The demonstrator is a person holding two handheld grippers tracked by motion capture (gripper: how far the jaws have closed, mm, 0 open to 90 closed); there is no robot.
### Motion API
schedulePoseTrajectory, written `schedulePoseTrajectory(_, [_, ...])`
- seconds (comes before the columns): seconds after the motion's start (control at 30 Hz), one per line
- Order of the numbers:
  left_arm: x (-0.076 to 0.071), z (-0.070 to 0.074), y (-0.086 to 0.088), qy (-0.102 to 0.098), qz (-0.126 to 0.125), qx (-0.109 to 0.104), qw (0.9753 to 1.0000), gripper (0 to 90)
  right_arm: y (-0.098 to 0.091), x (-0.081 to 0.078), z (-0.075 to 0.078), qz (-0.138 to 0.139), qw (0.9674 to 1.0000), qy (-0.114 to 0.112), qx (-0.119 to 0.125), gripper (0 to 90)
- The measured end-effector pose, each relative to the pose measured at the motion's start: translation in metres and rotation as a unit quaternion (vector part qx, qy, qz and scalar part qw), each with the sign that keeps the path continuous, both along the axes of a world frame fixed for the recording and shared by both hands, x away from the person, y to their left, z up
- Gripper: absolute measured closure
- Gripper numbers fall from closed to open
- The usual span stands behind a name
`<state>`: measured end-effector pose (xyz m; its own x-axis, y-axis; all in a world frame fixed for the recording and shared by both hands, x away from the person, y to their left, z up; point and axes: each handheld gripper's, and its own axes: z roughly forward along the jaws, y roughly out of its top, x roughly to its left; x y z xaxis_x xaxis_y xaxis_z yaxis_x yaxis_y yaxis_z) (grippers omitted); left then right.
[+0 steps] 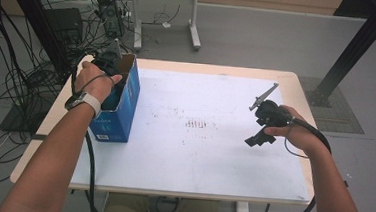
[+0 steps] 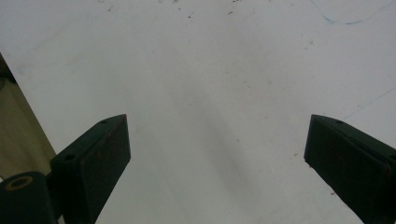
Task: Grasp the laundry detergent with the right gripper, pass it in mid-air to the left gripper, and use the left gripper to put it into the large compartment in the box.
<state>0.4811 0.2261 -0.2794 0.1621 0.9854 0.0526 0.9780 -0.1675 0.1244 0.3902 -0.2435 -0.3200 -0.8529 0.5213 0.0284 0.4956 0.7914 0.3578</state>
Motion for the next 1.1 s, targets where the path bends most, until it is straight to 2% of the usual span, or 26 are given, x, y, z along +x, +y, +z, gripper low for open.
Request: schedulePoseTrajectory(1.1, [-0.0026, -0.0002, 0.0015, -0.004, 0.0, -0.002, 1.0, 37.5, 0.0014, -0.0015, 0.0019, 0.003, 1.0, 0.0, -0.002, 7.0])
